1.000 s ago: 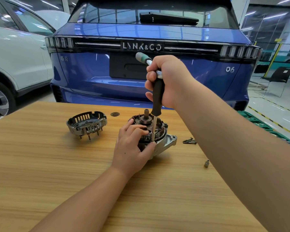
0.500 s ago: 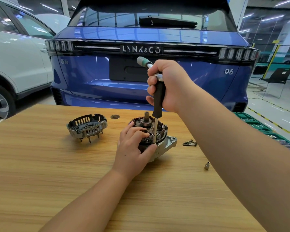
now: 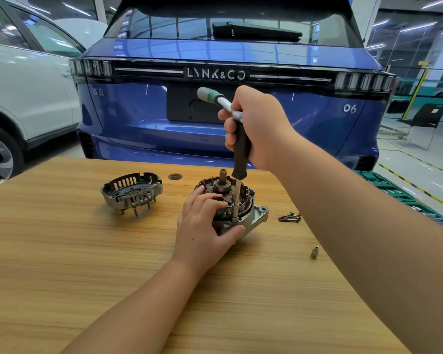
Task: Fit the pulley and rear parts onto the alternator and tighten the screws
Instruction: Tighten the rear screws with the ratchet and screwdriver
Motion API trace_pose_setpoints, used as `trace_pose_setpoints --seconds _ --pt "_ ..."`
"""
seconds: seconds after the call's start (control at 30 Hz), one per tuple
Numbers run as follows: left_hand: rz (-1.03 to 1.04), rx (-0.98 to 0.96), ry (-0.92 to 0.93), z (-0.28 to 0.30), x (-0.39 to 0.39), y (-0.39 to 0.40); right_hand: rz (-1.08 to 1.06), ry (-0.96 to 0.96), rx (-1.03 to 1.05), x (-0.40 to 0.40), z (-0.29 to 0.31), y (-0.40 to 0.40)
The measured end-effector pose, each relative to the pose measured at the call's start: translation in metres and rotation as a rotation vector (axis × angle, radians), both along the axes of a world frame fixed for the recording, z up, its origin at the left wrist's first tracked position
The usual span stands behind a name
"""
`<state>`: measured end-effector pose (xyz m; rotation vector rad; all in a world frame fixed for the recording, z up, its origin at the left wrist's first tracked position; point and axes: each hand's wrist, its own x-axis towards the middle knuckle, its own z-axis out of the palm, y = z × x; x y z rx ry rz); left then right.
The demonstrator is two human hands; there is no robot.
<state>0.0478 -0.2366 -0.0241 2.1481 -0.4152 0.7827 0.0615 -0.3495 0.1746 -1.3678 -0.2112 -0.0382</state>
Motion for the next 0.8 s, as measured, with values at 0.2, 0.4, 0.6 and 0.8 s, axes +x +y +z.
trace_pose_setpoints --seconds 0.2,0.4,0.6,0.8 --pt "0.010 -0.008 0.014 -0.002 0.000 -0.001 -0.079 -0.048 -0.177 0.002 0.005 0.002" --pt "0.015 -0.019 0.016 -0.001 0.000 -0.002 -0.053 -0.029 -0.255 0.002 0.007 0.000" --pt "0.022 -0.028 0.008 0.000 0.000 -0.004 0.014 -0.069 -0.214 0.000 0.002 -0.002" --pt "0.040 -0.025 0.003 0.000 -0.002 -0.006 0.167 -0.065 -0.227 0.002 0.002 -0.007"
